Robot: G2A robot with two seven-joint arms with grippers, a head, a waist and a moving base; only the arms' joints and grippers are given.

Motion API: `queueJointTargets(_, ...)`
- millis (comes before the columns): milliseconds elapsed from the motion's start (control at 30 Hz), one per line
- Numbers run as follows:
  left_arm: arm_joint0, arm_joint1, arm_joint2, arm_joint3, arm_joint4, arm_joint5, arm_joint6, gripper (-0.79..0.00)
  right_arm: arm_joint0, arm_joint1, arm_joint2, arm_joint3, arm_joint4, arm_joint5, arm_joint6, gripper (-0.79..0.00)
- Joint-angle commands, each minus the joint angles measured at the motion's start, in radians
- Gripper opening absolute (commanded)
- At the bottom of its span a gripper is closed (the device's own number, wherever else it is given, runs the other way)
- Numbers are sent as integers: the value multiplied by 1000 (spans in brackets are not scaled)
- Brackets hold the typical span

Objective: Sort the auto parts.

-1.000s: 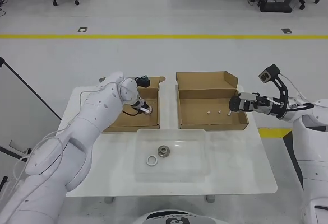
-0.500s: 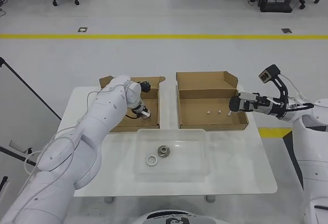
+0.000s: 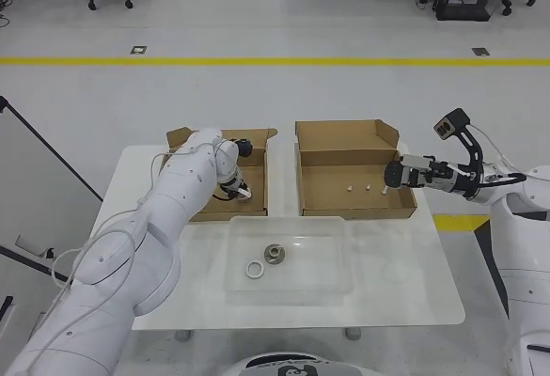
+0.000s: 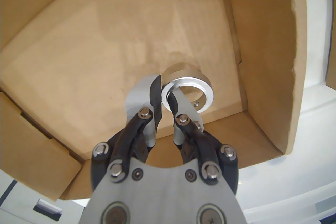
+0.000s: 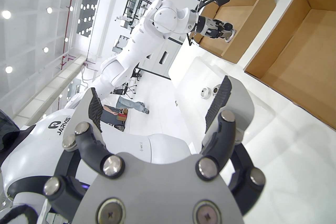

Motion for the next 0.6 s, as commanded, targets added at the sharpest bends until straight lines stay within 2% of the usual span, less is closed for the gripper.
queueJointTargets(0,-2,-5,-2,6,-2,-3,2,0,0,0,0,0,0,0,0,0)
queueJointTargets(333,-19,-21,-15,38,-10,-20,17,0,0,0,0,0,0,0,0,0)
queueJointTargets(567,-47,-20,-39,47,-27,-34,60,0,0,0,0,0,0,0,0,0)
